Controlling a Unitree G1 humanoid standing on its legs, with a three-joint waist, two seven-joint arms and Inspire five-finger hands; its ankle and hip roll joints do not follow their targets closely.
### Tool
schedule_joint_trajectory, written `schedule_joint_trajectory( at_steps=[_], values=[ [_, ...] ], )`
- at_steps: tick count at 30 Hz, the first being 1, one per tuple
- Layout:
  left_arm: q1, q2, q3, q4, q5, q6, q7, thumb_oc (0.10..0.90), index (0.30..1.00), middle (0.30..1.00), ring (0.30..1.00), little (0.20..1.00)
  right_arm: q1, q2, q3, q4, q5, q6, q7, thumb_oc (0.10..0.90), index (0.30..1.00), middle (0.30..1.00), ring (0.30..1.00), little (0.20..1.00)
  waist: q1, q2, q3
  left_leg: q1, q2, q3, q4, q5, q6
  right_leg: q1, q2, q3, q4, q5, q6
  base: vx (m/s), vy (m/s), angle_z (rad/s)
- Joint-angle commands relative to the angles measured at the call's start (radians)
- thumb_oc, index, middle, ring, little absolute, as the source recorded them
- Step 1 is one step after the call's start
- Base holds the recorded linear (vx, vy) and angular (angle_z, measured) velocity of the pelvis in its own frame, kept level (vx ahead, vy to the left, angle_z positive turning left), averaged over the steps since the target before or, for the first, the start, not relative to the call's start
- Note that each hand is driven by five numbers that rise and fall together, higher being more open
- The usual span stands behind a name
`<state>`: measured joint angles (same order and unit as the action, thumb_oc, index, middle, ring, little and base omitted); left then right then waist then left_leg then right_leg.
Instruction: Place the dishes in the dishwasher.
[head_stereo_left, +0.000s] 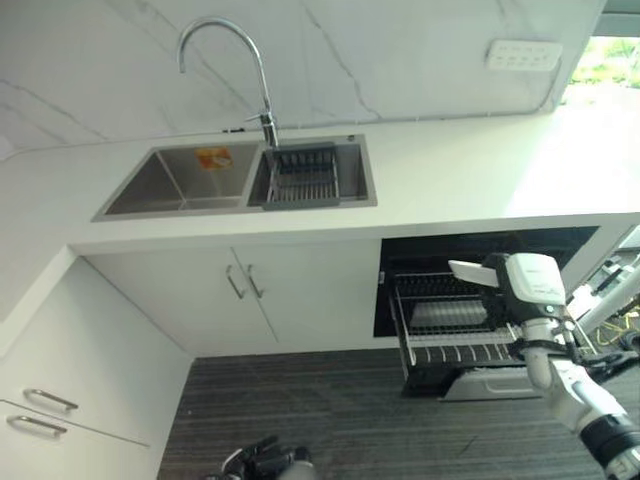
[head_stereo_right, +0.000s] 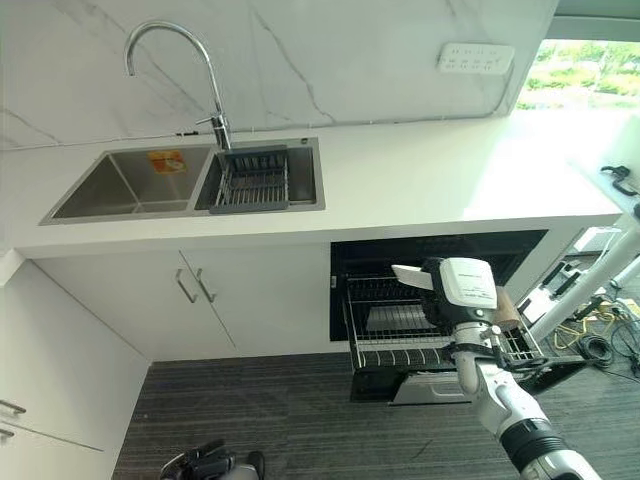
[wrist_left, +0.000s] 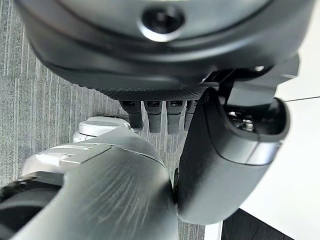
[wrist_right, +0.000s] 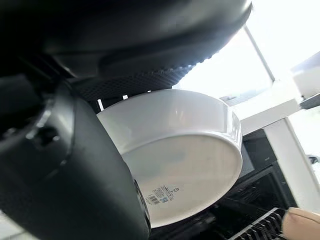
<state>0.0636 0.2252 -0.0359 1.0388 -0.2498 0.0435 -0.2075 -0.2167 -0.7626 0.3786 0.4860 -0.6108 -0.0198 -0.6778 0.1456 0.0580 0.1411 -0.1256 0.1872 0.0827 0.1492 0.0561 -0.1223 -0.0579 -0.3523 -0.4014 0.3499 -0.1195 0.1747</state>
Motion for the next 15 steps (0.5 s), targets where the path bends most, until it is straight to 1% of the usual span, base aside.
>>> schedule_joint_trajectory(
  at_steps=[1, 5, 8, 10, 12, 15],
  values=[
    [0.132, 0.111, -0.092, 0.016, 0.101, 0.065, 0.015, 0.8, 0.9, 0.9, 0.9, 0.9, -0.198, -0.006, -0.078, -0.038, 0.002, 0.025, -0.168, 0.4, 0.3, 0.3, 0.3, 0.3, 0.02, -0.028, 0.025, -0.001, 0.001, 0.016, 0.151, -0.238, 0.015, 0.038, 0.029, -0.017, -0.05, -0.054, 0.006, 0.04, -0.008, 0.11],
    [0.136, 0.126, -0.116, -0.015, 0.081, 0.07, 0.018, 0.8, 0.9, 0.9, 0.9, 0.9, -0.236, -0.025, -0.066, 0.038, 0.026, 0.051, -0.179, 0.4, 0.3, 0.3, 0.3, 0.3, 0.029, -0.012, 0.04, -0.02, -0.006, 0.007, 0.151, -0.228, 0.013, 0.025, 0.021, -0.018, -0.05, -0.048, 0.006, 0.02, 0.004, 0.08],
    [0.136, 0.131, -0.125, -0.027, 0.073, 0.069, 0.02, 0.8, 0.9, 0.9, 0.9, 0.9, -0.266, -0.044, -0.054, 0.082, 0.034, 0.055, -0.17, 0.4, 0.3, 0.3, 0.3, 0.3, 0.034, -0.003, 0.051, -0.031, -0.01, 0.002, 0.151, -0.221, 0.011, 0.018, 0.018, -0.019, -0.05, -0.044, 0.006, 0.01, 0.0, 0.09],
    [0.139, 0.135, -0.133, -0.039, 0.072, 0.07, 0.019, 0.8, 0.9, 0.9, 0.9, 0.9, -0.287, -0.059, -0.045, 0.112, 0.039, 0.051, -0.158, 0.4, 0.3, 0.3, 0.3, 0.3, 0.039, 0.003, 0.058, -0.04, -0.012, -0.002, 0.151, -0.215, 0.01, 0.01, 0.015, -0.018, -0.05, -0.041, 0.005, 0.01, 0.003, 0.06],
    [0.136, 0.144, -0.155, -0.055, 0.058, 0.068, 0.015, 0.8, 0.9, 0.9, 0.9, 0.9, -0.342, -0.085, -0.02, 0.154, 0.042, 0.05, -0.124, 0.4, 0.3, 0.3, 0.3, 0.3, 0.044, 0.014, 0.078, -0.059, -0.016, -0.009, 0.151, -0.203, 0.006, -0.008, 0.012, -0.014, -0.05, -0.035, 0.002, -0.01, -0.004, 0.05],
    [0.122, 0.159, -0.162, -0.069, 0.044, 0.062, 0.005, 0.8, 0.9, 0.9, 0.9, 0.9, -0.397, -0.11, 0.0, 0.185, 0.054, 0.045, -0.097, 0.4, 0.3, 0.3, 0.3, 0.3, 0.047, 0.018, 0.106, -0.082, -0.016, -0.014, 0.151, -0.193, 0.004, -0.03, 0.012, -0.008, -0.05, -0.028, 0.001, -0.08, -0.039, 0.03]
  ],
)
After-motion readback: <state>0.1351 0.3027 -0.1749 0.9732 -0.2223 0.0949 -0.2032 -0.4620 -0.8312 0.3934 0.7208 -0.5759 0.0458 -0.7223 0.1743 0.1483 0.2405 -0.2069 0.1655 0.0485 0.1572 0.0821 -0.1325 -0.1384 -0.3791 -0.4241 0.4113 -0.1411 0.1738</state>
